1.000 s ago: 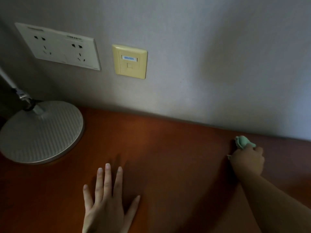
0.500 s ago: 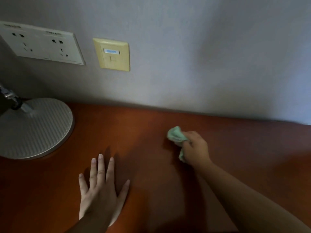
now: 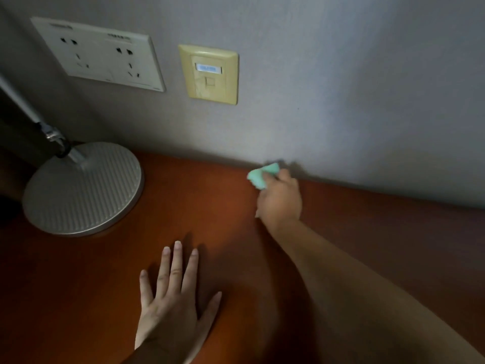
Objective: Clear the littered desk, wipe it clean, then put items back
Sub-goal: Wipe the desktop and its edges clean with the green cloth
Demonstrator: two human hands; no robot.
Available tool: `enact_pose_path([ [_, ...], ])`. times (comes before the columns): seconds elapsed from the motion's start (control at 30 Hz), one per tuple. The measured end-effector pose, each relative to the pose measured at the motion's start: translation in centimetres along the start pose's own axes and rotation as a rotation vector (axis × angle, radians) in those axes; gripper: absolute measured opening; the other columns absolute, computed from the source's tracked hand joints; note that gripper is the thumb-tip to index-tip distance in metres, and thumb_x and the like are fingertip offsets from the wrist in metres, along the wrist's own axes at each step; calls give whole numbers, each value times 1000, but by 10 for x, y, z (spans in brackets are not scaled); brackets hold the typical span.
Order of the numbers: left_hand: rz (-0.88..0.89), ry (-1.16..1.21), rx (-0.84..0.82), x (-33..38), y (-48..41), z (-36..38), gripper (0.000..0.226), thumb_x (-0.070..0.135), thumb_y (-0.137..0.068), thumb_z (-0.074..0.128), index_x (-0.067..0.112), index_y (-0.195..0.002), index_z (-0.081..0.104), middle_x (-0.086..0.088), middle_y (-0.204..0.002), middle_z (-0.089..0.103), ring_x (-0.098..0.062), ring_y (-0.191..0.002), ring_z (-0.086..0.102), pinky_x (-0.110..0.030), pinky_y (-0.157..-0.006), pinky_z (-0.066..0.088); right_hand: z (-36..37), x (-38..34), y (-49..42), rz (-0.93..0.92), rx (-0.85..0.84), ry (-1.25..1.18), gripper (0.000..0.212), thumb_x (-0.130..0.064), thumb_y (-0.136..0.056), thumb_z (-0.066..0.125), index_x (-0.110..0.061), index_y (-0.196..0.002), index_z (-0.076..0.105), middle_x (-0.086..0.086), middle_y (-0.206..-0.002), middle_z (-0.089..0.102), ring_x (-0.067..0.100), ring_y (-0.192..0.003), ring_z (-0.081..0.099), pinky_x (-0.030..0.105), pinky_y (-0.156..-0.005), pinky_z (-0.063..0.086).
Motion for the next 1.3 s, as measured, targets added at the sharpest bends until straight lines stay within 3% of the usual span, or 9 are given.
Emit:
enact_pose_path([
  [0.13, -20, 30, -30, -1, 1, -2, 80, 69, -88, 12, 14, -141, 34, -10, -151, 28, -16, -146, -6, -50, -109, 9, -4, -18, 40, -476, -194, -305, 36, -16, -73, 43, -5, -91, 72, 13, -90, 66, 31, -83, 59, 35, -77, 46],
  [0.27, -20, 46, -59, -1, 1, -4, 80, 69, -88, 14, 14, -142, 33, -10, -152, 25, -18, -146, -5, -47, -112, 0, -34, 50, -4, -4, 121, -145, 44, -20, -78, 40, 2, -106, 66, 25, -108, 62, 39, -102, 57, 37, -87, 42],
  [0.4, -10, 32, -50, -2, 2, -4, 79, 69, -89, 15, 14, -144, 30, -9, -153, 23, -22, -145, 3, -48, -111, 2, -17, 42, -24, 278, 73, 108, 36, -12, -88, 47, -3, -122, 56, 22, -133, 41, 41, -113, 43, 38, -92, 36],
  [0.57, -17, 32, -75, -2, 1, -6, 78, 68, -89, 16, 14, -144, 30, -8, -154, 20, -20, -146, -7, -48, -111, -1, 20, -23, 16, -358, 5, -109, 49, -19, -73, 33, -12, -101, 72, 14, -99, 64, 38, -78, 56, 33, -74, 38],
  [0.67, -22, 37, -77, -1, 2, -9, 77, 66, -90, 13, 13, -143, 31, -9, -153, 23, -19, -146, -8, -49, -111, 3, 7, -20, 51, -619, -269, -323, 45, -16, -70, 37, -9, -92, 75, 7, -89, 68, 30, -73, 61, 27, -72, 44],
  [0.83, -38, 40, -194, 1, 1, -14, 81, 67, -89, 7, 13, -146, 26, -11, -154, 16, -22, -145, -1, -53, -109, 10, -64, 56, 46, 225, 64, -724, 30, 1, -80, 56, -16, -99, 71, 5, -84, 67, 7, -65, 62, 21, -63, 48],
  [0.9, -40, 22, -216, 4, 2, -19, 86, 71, -79, -8, 19, -147, -6, -6, -154, -17, -19, -142, -20, -51, -114, -4, -91, 103, 66, 382, 218, -498, 28, -10, -83, 51, -18, -102, 70, 7, -82, 65, 9, -63, 63, 21, -61, 48],
  [1.0, -61, 49, -253, 4, 2, -27, 85, 69, -69, -19, 22, -138, -30, -2, -143, -40, -18, -133, -37, -50, -113, -13, -96, 144, 117, 592, 151, -63, 47, -19, -87, 43, -15, -132, 53, 21, -115, 51, 38, -101, 55, 39, -87, 44],
  [1.3, -55, 94, -212, 5, -1, -27, 82, 71, -79, -6, 21, -141, -26, -3, -144, -36, -18, -134, -33, -51, -114, -8, -28, 51, 112, 610, 95, 108, 53, -15, -90, 45, -12, -142, 35, 15, -131, 36, 37, -110, 41, 41, -88, 41],
])
Point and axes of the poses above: each hand's wrist, its own y-axis away from the middle knuckle, its own z-axis out of the palm, x = y × z, the point moved 1 cm from there along -y, towards the middle knuckle
